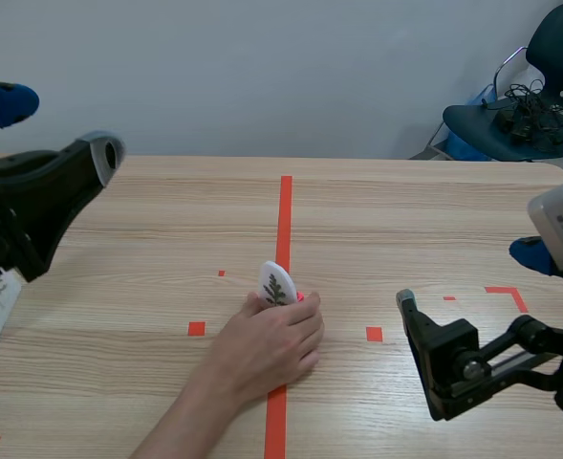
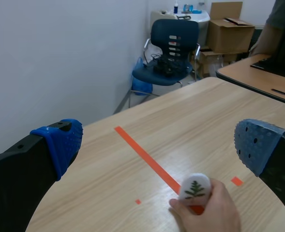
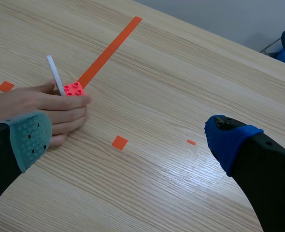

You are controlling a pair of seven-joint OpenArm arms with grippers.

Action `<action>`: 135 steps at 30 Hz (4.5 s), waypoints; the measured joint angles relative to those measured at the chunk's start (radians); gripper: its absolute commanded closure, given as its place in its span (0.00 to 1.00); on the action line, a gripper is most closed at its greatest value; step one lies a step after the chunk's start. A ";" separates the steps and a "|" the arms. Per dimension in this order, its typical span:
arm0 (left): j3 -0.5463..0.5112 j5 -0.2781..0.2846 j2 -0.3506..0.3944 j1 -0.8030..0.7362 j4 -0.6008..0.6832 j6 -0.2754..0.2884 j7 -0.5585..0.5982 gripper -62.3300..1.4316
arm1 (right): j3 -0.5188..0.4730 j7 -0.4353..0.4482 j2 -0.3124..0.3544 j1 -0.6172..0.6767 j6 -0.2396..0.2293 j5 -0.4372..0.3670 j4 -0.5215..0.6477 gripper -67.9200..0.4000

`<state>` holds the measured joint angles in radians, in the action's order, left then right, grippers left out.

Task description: Do the leaf sorting experiment

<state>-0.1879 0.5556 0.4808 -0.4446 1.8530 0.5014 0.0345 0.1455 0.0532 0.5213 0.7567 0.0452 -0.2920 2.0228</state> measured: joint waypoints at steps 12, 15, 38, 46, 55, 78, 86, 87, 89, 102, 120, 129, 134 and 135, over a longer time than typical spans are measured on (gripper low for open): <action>0.299 -0.314 -0.082 0.062 -0.269 -0.019 0.081 0.00 | 0.000 0.000 0.000 0.000 0.000 0.000 0.000 0.00; 0.356 -0.377 -0.116 0.161 -0.410 -0.063 0.117 0.00 | 0.000 0.000 0.000 0.000 0.000 0.000 0.000 0.00; 0.636 -0.665 -0.333 0.625 -1.064 -0.255 0.379 0.00 | 0.000 0.000 0.000 0.000 0.000 0.000 0.000 0.00; 0.635 -0.659 -0.406 0.624 -1.058 -0.312 0.379 0.00 | 0.000 0.000 0.000 0.000 0.000 0.000 0.000 0.00; 0.636 -0.660 -0.404 0.620 -1.052 -0.329 0.352 0.20 | 0.000 0.000 0.000 0.000 0.000 0.000 0.000 0.00; 0.638 -0.590 -0.290 0.458 -0.893 -0.330 0.352 0.09 | 0.000 0.000 0.000 0.000 0.000 0.000 0.000 0.00; 0.638 -0.518 -0.296 0.456 -0.936 -0.336 0.353 0.09 | 0.000 0.000 0.000 0.000 0.000 0.000 0.000 0.00; 0.638 -0.502 -0.298 0.456 -0.936 -0.333 0.353 0.09 | 0.000 0.000 0.000 0.000 0.000 0.000 0.000 0.00; 0.638 -0.464 -0.306 0.456 -0.936 -0.323 0.352 0.09 | 0.000 0.000 0.000 0.000 0.000 0.000 0.000 0.00; 0.637 -0.435 -0.442 0.452 -0.936 -0.491 0.264 0.09 | 0.000 0.000 0.000 0.000 0.000 0.000 0.000 0.00; 0.580 -0.369 -0.479 0.459 -0.991 -0.567 0.285 0.45 | 0.000 0.001 0.000 0.000 0.000 0.000 0.000 0.00; 0.583 -0.361 -0.492 0.459 -0.991 -0.560 0.306 0.54 | 0.000 0.001 0.000 0.000 0.000 0.000 0.000 0.00; 0.583 -0.360 -0.499 0.459 -0.991 -0.534 0.318 0.82 | 0.000 0.001 0.000 0.000 0.000 0.000 0.000 0.00; 0.583 -0.361 -0.503 0.459 -0.991 -0.534 0.317 0.88 | 0.000 0.001 0.000 0.000 0.000 0.000 0.000 0.00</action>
<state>0.3950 0.1944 -0.0223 0.0139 0.8616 -0.0330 0.3519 0.1455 0.0540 0.5213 0.7567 0.0452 -0.2920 2.0228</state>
